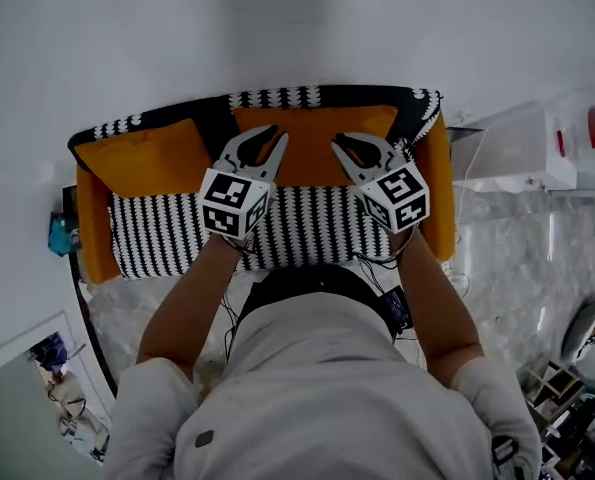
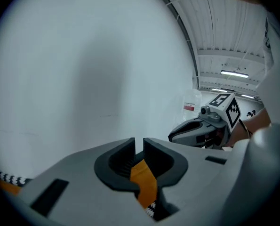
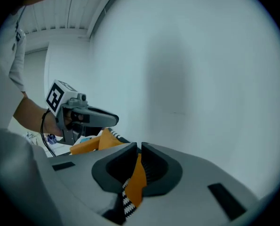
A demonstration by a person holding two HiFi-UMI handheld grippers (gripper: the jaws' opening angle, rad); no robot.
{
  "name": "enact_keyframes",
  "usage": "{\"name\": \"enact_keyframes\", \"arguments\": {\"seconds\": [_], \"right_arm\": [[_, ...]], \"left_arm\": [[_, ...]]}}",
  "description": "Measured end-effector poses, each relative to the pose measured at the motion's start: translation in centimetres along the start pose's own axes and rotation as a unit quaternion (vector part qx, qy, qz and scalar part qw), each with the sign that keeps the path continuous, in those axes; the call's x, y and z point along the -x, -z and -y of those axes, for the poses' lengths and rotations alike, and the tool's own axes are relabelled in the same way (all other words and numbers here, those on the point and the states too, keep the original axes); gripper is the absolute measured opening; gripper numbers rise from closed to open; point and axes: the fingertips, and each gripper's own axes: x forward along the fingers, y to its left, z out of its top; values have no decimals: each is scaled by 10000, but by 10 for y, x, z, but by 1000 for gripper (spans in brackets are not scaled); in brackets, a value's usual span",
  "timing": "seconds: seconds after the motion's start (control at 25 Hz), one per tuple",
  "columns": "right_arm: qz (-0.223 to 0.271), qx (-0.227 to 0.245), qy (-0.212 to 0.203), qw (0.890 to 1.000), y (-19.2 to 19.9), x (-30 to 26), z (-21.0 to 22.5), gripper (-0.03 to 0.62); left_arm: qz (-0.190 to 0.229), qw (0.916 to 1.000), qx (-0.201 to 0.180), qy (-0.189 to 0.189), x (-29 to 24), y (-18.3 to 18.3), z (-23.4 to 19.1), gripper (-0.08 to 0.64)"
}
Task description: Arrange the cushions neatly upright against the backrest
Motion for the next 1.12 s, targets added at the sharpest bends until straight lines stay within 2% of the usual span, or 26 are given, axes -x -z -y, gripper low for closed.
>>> {"name": "enact_keyframes", "arguments": {"seconds": [0.16,0.28,0.56,0.92,1.12], "right_arm": [[389,90,127,9991,-27,26,-11,37],[432,153,108,9989,-31,40,-23,32],[717,245,156,9970,-53,58,-40,28],[956,515,-195,9939,-69,88,-43,28],[987,659,-513,9916,-54,126,-46,26]], "left_arm": [[288,9995,-91,-134,28,-26,3,25],[373,9989,-219,-181,46,-32,6,14],[617,9976,-133,-278,74,-48,14,9],[789,9953,-99,-554,84,-57,56,9],[862,9928,-64,-825,88,-52,102,9]]}}
